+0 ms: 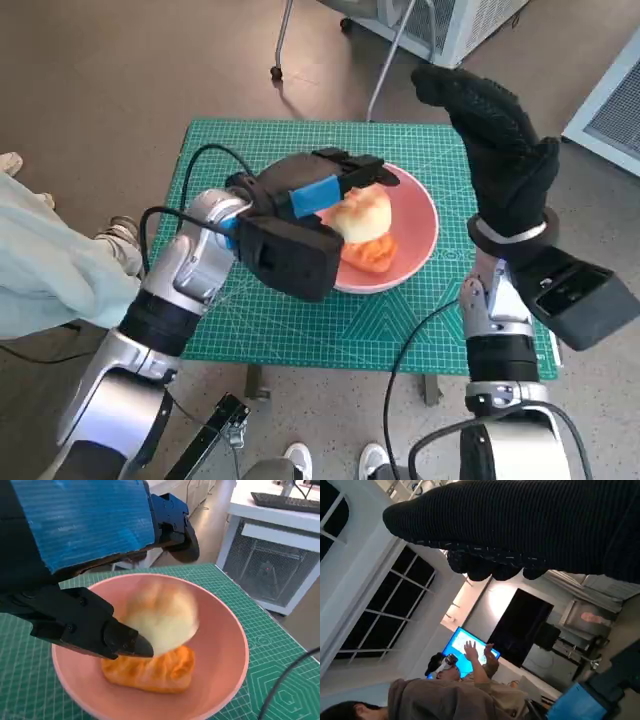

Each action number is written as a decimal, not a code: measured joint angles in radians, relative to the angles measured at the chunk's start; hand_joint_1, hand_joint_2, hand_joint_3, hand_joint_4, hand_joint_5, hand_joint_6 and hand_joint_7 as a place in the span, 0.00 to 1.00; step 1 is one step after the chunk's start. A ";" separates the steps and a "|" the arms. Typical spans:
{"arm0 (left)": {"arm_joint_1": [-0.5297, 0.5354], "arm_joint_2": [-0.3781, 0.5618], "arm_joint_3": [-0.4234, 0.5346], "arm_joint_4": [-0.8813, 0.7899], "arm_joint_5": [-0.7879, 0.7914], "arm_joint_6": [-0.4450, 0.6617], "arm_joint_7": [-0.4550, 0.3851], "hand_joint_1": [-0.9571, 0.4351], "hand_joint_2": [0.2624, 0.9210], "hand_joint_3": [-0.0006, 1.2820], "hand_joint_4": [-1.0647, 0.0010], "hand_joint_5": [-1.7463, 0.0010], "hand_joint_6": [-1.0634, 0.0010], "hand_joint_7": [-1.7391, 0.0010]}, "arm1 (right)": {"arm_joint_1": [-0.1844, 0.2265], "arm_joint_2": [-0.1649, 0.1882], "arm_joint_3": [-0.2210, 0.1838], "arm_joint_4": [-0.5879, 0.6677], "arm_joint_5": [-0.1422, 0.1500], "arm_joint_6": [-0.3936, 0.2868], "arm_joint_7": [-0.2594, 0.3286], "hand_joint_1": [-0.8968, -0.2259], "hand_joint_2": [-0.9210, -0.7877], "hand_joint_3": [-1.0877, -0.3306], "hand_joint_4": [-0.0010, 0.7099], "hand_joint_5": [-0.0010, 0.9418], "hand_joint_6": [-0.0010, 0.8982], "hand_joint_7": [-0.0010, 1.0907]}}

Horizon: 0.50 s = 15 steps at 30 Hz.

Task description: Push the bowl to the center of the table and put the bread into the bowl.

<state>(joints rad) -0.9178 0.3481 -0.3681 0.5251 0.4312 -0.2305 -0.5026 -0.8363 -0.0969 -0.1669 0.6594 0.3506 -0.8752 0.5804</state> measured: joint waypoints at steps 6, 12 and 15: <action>0.019 -0.002 0.068 0.000 -0.069 -0.027 0.026 0.47 0.96 0.04 0.91 1.00 0.99 0.67 | 0.000 0.000 -0.001 0.000 -0.003 -0.004 -0.005 0.31 0.00 0.38 0.39 0.00 0.00 0.69; 0.023 -0.006 0.177 -0.011 -0.174 -0.080 0.093 0.44 1.00 0.04 0.87 0.99 0.90 0.74 | 0.000 -0.001 -0.002 -0.002 -0.009 -0.005 -0.024 0.32 0.00 0.37 0.39 0.00 0.00 0.69; 0.032 -0.022 0.244 -0.018 -0.242 -0.136 0.149 0.42 1.00 0.07 0.83 0.99 0.84 0.78 | 0.000 -0.001 -0.001 -0.008 -0.022 -0.005 -0.039 0.31 0.00 0.37 0.39 0.00 0.00 0.69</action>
<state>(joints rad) -0.8854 0.3265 -0.1243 0.5072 0.1897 -0.3666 -0.3536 -0.8364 -0.0984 -0.1682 0.6517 0.3283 -0.8805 0.5413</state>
